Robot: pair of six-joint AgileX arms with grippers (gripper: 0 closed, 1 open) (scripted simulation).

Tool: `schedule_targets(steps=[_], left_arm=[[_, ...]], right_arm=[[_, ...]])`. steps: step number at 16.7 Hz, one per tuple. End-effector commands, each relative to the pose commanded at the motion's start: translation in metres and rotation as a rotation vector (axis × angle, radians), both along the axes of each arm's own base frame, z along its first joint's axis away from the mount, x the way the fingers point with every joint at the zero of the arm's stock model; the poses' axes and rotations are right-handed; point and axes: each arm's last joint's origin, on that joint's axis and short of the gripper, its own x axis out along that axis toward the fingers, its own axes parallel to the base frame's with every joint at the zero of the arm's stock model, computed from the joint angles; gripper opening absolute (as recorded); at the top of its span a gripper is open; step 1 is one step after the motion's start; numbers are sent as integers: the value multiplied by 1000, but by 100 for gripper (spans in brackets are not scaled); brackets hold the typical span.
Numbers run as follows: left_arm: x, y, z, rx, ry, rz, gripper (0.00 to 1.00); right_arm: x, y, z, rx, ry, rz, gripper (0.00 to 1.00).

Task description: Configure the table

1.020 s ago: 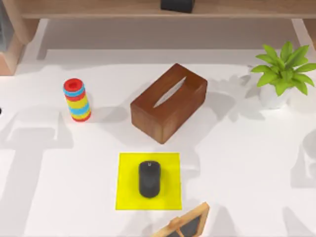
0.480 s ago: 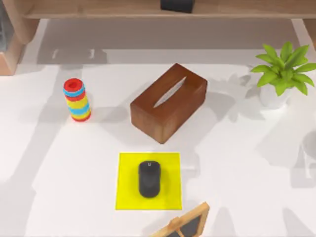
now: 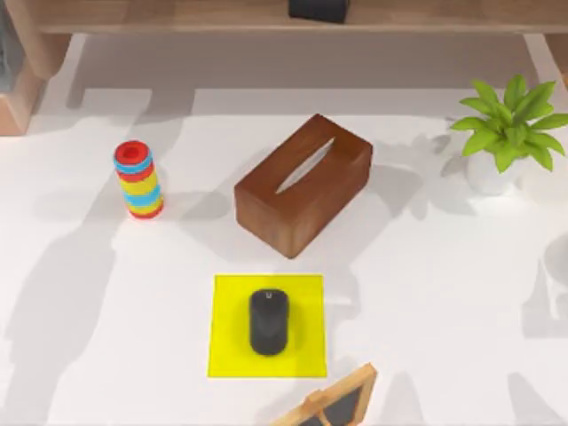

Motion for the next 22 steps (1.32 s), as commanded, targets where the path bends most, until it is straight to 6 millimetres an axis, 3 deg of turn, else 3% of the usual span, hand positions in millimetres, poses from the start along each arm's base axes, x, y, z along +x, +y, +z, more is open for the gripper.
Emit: schedule_targets(steps=[17, 22], left_arm=[[25, -4, -1, 0, 1, 0, 100], [25, -4, -1, 0, 1, 0, 62]], right_arm=[[0, 0, 0, 0, 0, 0, 100], [0, 0, 0, 0, 0, 0, 100]])
